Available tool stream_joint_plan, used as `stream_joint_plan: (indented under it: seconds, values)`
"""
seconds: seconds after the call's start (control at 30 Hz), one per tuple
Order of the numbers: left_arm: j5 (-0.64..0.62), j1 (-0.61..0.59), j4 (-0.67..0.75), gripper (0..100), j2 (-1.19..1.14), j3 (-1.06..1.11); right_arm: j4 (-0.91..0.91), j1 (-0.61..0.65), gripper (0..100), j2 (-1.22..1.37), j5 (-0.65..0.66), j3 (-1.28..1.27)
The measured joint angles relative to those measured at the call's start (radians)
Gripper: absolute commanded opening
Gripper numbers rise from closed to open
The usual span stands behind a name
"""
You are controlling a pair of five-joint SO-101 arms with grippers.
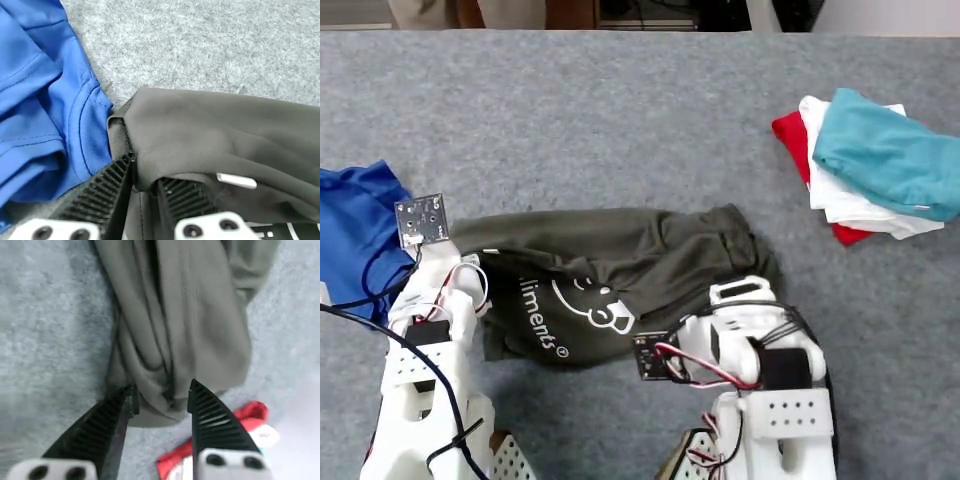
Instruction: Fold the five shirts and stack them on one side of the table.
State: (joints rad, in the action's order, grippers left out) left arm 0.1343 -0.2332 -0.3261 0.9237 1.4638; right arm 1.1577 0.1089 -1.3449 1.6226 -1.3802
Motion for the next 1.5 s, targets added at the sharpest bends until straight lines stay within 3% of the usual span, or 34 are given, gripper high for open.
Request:
stream_joint_plan:
  seconds: [0.4,0.8,1.03,1.5]
  values:
    - [0.018,0.0,0.0,2,0.0,0.0,-0.064,0.005,17.0,0.384,-0.038,0.201]
    - [0.02,0.0,0.0,2,0.0,0.0,-0.198,-0.026,17.0,0.419,0.012,0.199]
    - [0.02,0.0,0.0,2,0.0,0.0,-0.207,-0.091,17.0,0.493,0.049,0.199]
    - [0.02,0.0,0.0,2,0.0,0.0,-0.272,-0.091,14.4,0.522,0.051,0.193]
